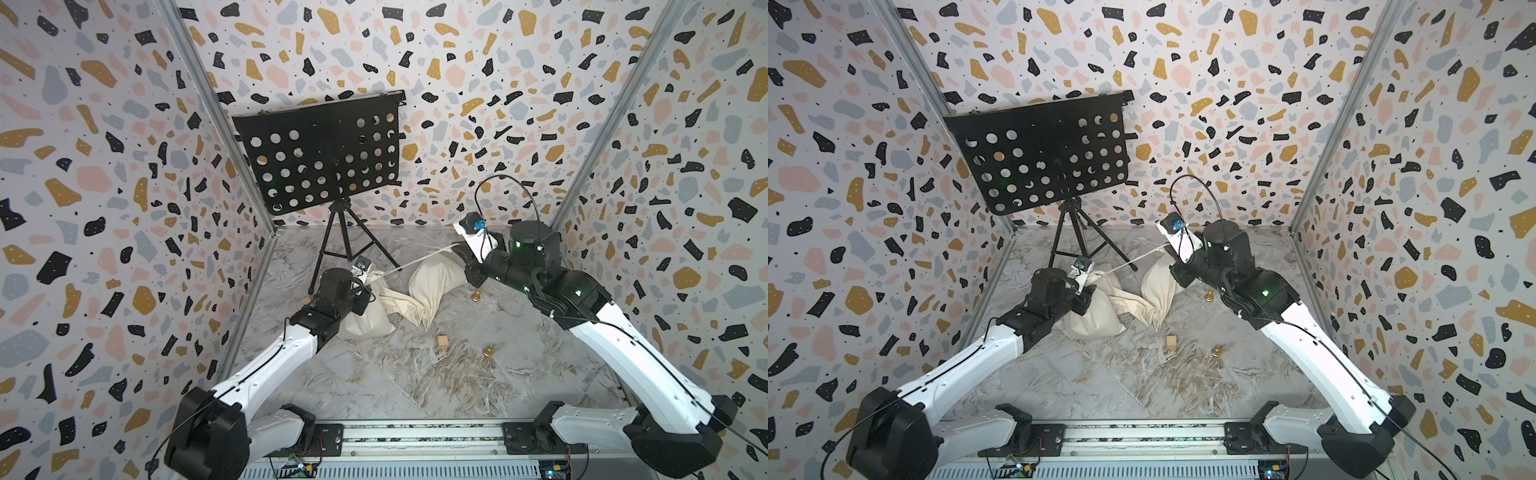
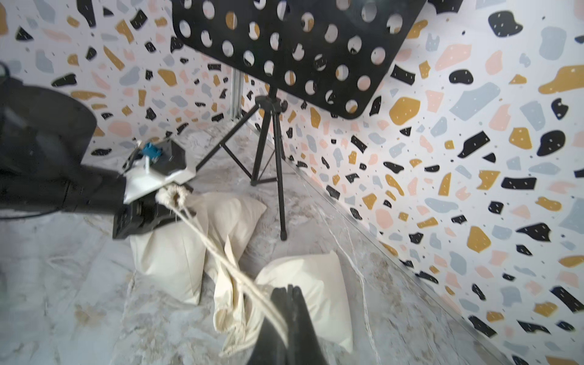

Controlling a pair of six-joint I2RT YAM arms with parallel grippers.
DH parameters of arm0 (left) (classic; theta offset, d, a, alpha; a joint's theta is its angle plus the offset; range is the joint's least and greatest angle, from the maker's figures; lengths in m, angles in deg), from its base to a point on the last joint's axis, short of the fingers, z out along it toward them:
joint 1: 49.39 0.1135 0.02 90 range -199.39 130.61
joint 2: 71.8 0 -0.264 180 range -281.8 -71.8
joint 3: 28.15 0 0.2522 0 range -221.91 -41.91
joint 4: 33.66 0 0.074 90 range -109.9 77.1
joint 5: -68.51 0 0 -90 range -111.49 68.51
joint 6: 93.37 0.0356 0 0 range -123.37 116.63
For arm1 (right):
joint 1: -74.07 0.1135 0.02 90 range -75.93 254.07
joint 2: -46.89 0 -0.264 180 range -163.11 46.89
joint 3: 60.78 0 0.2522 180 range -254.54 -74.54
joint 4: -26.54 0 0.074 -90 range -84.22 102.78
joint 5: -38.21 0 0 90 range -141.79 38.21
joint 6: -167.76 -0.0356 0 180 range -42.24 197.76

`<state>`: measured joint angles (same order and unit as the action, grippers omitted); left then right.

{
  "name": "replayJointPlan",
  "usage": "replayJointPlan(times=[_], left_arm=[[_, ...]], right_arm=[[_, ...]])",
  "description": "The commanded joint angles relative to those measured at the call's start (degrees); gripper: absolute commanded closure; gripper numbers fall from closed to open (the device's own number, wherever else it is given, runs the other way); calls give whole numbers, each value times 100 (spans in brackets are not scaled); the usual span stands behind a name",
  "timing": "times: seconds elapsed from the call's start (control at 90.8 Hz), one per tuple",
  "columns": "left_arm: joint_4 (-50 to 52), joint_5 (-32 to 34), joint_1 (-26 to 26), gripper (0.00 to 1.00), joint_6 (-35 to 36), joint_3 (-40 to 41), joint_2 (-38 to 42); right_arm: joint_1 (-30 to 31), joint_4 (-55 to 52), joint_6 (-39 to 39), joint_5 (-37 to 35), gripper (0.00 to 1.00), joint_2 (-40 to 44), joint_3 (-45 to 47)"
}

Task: Close the soil bag
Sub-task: Frap the soil bag at the center of the board.

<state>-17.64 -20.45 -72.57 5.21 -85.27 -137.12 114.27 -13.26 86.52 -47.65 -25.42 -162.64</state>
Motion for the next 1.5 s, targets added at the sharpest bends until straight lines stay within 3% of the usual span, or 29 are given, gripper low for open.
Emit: replayJointPlan(times=[0.0, 0.231, 0.418, 0.65, 0.727, 0.771, 0.826, 0.881, 0.98, 1.046, 1.079, 1.211, 1.321, 1.486], left_arm=[[-576, -1162, 53, 47, 177, -148, 298], [-169, -2395, -9, 35, 389, -1261, 128], [160, -3142, -246, 31, 477, -2250, -219], [561, -2674, -631, 34, 790, -3151, -831], [635, -2404, -660, 44, 725, -3418, -1027], [631, -2235, -664, 64, 649, -3507, -1078], [561, -2073, -666, 100, 447, -3591, -1087], [635, -2020, -664, 100, 250, -3747, -1085], [819, -1754, -670, 100, -171, -4061, -1122], [975, -1306, -670, 100, -526, -4168, -1086], [1041, -1066, -670, 100, -679, -4211, -1062], [939, -1027, -669, 100, -1072, -4260, -953], [901, -1087, -669, 100, -1376, -4264, -952], [773, -1285, -675, 100, -1684, -4268, -918]], right_arm=[[-38, 452, -415, 713, 100, -289, -429], [-30, 195, -389, 1076, 100, -702, -1077], [-8, 69, -374, 1192, 100, -809, -1318], [5, 8, -381, 1275, 100, -796, -1431], [5, -39, -343, 1232, 100, -781, -1424], [5, -79, -274, 1146, 100, -746, -1376], [5, -63, -147, 930, 100, -660, -1201], [-25, 83, -87, 617, 100, -553, -942], [-144, 622, -172, 514, 76, -262, -319], [-169, 1197, -153, 615, 53, -11, 299], [-171, 1520, -140, 637, 47, 96, 609], [-171, 2530, -348, 1054, 41, 101, 1466], [-77, 3484, -996, 2093, 40, -405, 1700], [309, 4675, -1385, 2104, 35, -994, 1852]])
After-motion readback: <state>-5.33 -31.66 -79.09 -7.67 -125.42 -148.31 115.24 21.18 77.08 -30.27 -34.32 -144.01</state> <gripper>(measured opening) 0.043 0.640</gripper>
